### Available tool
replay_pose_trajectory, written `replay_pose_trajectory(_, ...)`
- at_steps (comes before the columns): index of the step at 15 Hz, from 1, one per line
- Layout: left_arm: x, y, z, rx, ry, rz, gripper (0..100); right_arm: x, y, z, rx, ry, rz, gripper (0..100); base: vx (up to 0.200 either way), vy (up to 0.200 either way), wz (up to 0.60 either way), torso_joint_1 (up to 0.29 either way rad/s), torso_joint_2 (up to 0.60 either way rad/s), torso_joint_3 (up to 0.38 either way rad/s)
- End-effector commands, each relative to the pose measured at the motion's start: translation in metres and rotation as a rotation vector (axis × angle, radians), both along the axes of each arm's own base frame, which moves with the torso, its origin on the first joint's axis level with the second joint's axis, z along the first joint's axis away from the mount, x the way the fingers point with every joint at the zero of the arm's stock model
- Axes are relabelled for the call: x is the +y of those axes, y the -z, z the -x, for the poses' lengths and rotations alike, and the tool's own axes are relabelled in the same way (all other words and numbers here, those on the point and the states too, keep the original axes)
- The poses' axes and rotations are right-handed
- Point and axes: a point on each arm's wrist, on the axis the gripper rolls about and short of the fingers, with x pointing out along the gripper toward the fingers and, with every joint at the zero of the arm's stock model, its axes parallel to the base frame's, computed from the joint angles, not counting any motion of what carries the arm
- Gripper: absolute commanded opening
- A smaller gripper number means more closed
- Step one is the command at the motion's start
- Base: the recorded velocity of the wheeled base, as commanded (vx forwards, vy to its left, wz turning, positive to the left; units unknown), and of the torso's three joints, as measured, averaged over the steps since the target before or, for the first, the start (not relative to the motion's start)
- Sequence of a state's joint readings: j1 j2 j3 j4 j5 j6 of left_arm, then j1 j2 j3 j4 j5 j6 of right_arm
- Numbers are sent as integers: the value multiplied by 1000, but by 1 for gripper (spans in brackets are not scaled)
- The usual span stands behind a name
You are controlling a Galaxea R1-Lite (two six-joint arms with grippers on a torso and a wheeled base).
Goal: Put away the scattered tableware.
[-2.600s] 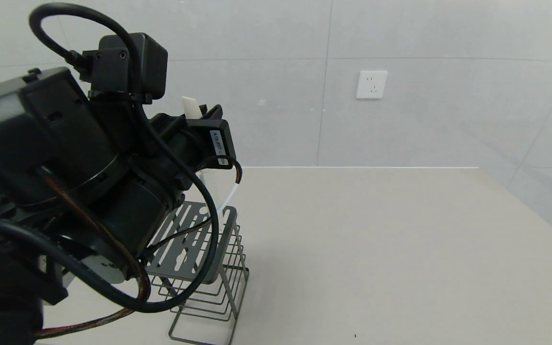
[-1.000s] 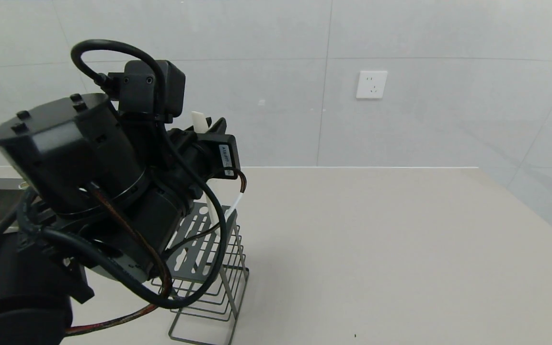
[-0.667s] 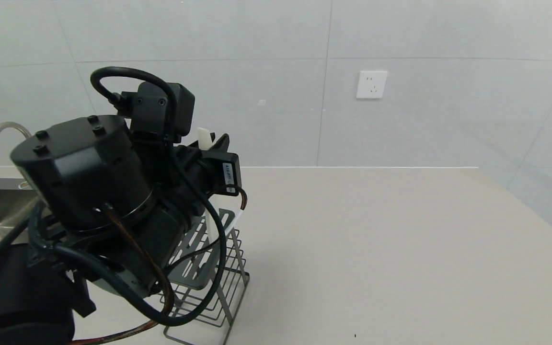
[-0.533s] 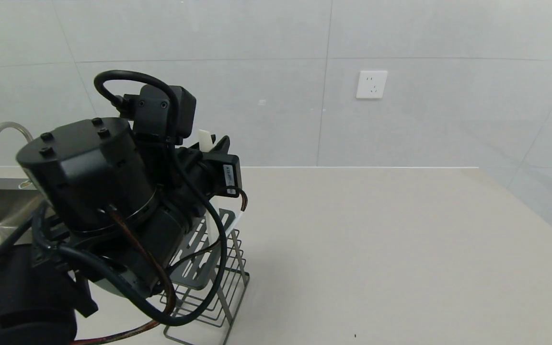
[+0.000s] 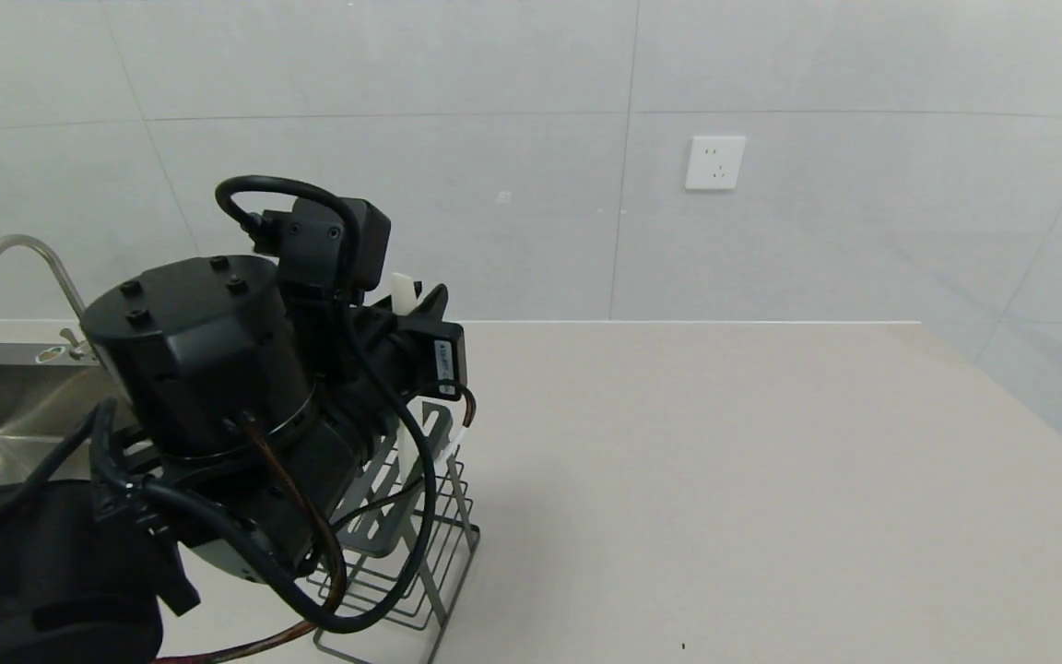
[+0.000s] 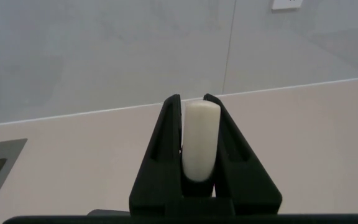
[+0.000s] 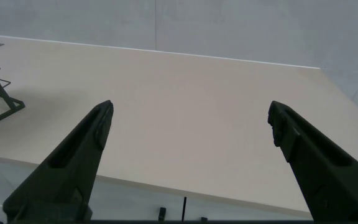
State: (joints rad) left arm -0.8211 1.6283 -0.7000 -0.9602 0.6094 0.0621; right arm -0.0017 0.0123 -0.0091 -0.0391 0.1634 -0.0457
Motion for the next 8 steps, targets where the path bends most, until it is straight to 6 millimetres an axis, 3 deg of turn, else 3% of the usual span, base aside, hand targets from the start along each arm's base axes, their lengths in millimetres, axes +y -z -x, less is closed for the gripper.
replay_pose_trajectory(1,3,7,-1,18,-6,-15,0,0,0,0,2,-1,0,100,0,0,0,0,0,0)
replay_pose_trajectory(3,3,8,-1,24,0,-5,0,0,0,0,1,-1,0,100,0,0,0,0,0,0)
replay_pose_trajectory(4,2,8,-1,26,20,-3,100,0,0,0,1,-1,0,100,0,0,0,0,0,0)
replay_pose_trajectory(8,9,12,-6,34,17,-9,100,0,0,0,-1,-1,0,100,0,0,0,0,0,0)
